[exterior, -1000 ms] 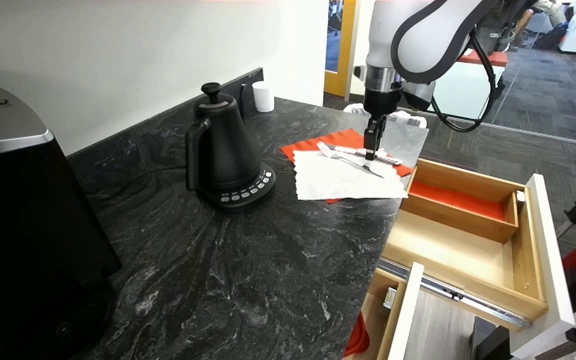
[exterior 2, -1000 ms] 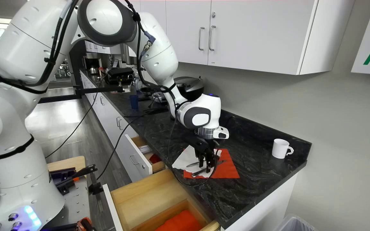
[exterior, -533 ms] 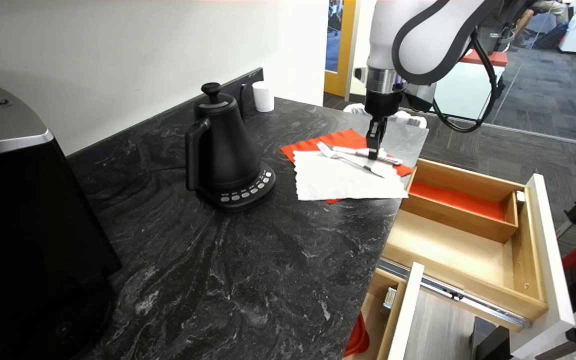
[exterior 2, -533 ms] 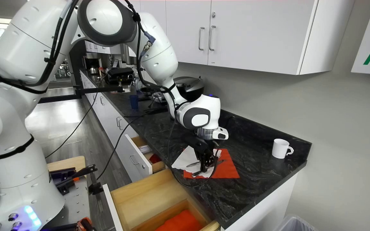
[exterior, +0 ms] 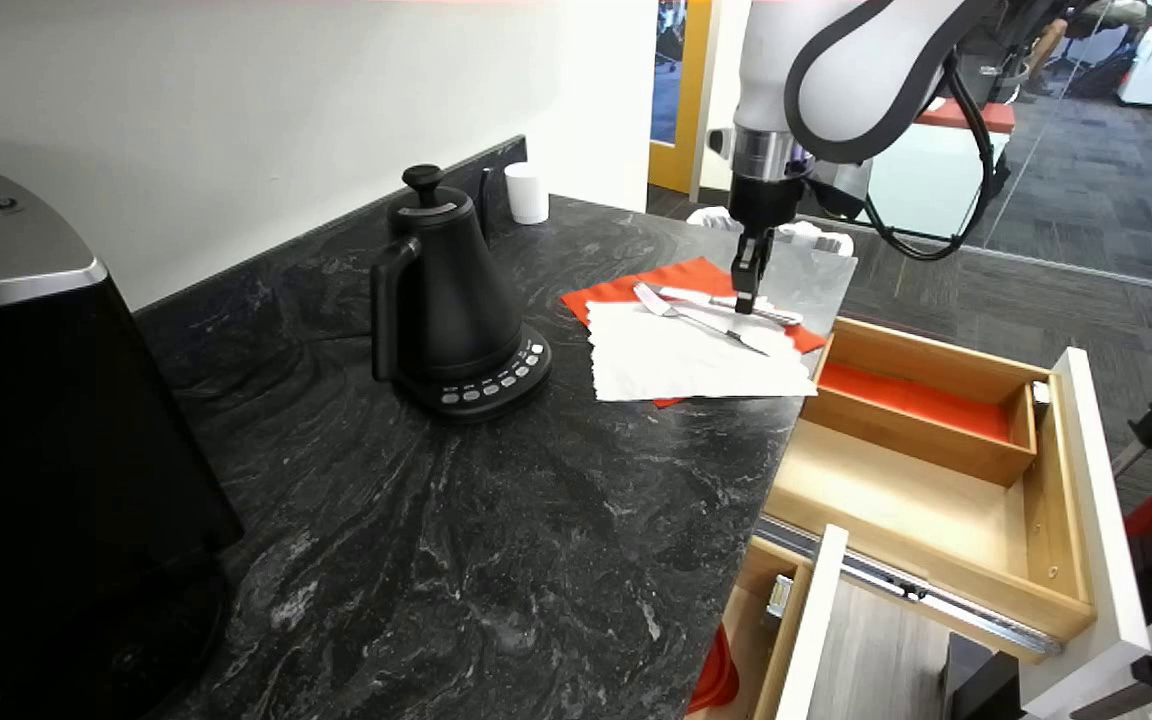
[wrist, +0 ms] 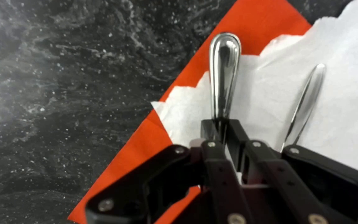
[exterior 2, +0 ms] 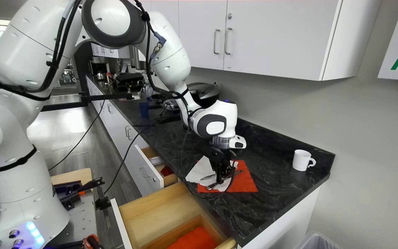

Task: Move the knife and fork to the right compartment of the drawer respectively

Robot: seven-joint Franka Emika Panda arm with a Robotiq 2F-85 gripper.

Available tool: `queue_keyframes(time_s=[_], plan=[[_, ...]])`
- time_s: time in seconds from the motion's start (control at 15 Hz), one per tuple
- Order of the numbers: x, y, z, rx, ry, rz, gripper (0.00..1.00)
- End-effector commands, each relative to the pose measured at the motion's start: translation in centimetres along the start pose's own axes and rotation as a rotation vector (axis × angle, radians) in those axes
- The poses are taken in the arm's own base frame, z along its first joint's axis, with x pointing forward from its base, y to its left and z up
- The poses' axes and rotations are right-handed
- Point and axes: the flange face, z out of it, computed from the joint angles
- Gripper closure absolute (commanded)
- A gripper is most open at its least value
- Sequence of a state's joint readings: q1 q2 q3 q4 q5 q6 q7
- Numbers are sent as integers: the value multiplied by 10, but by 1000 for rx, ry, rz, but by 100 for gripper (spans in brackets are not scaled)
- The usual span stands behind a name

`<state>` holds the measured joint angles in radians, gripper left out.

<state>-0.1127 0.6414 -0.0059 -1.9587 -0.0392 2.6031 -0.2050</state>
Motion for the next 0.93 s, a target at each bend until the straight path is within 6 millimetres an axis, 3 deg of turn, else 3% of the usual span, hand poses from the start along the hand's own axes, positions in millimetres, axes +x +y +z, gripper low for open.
queue_keyframes(time_s=[0.0,0.4,0.87], plan=[[-15,3,-31,2,-6,2,93],[-35,22,-48,1,-9,18,94],[-115,58,-67,60,-1,-11,93]])
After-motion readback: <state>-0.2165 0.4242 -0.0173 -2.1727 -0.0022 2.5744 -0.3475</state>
